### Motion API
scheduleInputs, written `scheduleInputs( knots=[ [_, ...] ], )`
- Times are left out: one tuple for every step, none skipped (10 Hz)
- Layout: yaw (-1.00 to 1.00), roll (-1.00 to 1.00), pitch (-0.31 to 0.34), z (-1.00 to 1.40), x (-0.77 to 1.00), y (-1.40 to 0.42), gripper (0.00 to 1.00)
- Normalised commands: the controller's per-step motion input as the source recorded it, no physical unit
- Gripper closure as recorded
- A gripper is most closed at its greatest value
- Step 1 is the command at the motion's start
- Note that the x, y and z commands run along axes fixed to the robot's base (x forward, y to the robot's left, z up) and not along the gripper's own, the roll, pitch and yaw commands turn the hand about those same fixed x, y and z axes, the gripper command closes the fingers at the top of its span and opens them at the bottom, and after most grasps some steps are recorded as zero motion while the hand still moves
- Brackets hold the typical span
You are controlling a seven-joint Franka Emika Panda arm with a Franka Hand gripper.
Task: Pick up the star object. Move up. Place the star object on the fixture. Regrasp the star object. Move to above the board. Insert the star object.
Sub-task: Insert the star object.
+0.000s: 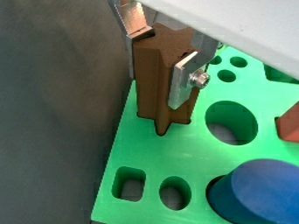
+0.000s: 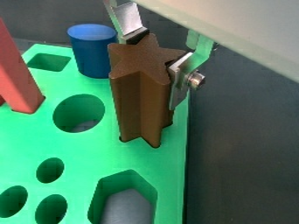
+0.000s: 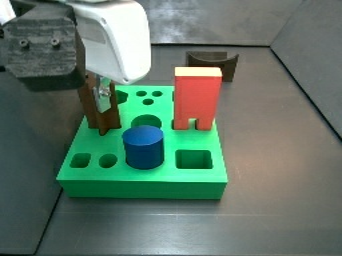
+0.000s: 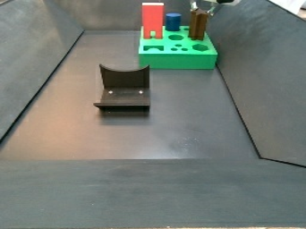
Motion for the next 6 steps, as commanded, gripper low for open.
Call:
scheduleInputs(
  knots=[
    [0.13, 0.02, 0.0, -1.0, 0.0, -0.17, 1.0],
    [0.12, 0.02, 0.0, -1.0, 0.0, -0.17, 1.0],
    [0.13, 0.02, 0.0, -1.0, 0.01, -0.17, 1.0],
    [0.13, 0.03, 0.0, -1.0, 0.01, -0.15, 1.0],
    [0.13, 0.02, 0.0, -1.0, 0.01, -0.16, 1.0],
    [0.23, 0.05, -0.019, -1.0, 0.0, -0.03, 1.0]
  ],
)
